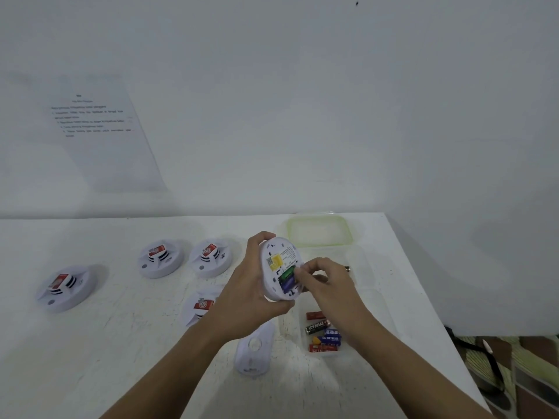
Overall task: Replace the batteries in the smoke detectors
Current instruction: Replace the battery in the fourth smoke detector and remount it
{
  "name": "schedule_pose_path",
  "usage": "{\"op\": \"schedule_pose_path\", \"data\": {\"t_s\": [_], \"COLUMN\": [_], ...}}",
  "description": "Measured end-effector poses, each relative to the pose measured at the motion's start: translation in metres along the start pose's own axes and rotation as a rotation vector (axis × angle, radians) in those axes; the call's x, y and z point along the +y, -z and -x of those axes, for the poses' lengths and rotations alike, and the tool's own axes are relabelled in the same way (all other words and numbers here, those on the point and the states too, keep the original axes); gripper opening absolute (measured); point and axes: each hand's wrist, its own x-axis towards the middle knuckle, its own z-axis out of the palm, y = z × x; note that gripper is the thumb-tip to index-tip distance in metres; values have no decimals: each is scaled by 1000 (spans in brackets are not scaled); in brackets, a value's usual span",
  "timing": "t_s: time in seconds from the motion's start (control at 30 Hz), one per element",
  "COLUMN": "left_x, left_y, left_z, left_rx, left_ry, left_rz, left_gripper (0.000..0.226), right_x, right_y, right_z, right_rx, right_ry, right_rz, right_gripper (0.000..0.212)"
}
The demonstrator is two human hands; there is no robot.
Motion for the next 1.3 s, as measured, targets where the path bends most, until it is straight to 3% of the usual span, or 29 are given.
{"op": "schedule_pose_path", "data": {"t_s": [0.13, 0.33, 0.63, 0.8, 0.93, 1.07, 1.17, 1.3], "left_x": [0, -2, 4, 7, 6, 3, 2, 1], "left_y": [-1, -5, -12, -3, -1, 0, -1, -2], "left_z": [-2, -2, 3, 8, 14, 24, 30, 37], "left_rx": [-14, 41, 25, 27, 35, 43, 28, 20], "left_ry": [-12, -19, -11, -17, -2, 35, 50, 77], "left_rz": [-6, 8, 85, 76, 98, 143, 156, 169], "left_gripper": [89, 91, 94, 95, 95, 95, 95, 97], "right_x": [-1, -2, -22, -25, -10, 14, 29, 45], "right_y": [4, 18, 39, 53, 56, 54, 52, 47], "right_z": [0, 1, 21, 25, 24, 22, 24, 24], "right_rx": [-24, 39, 105, 183, 202, 179, 102, -27], "right_ry": [-45, 68, 164, 158, 181, 287, 247, 188], "right_rz": [-55, -9, -229, -233, -127, 260, 482, 692], "right_gripper": [21, 22, 6, 6, 3, 9, 15, 7]}}
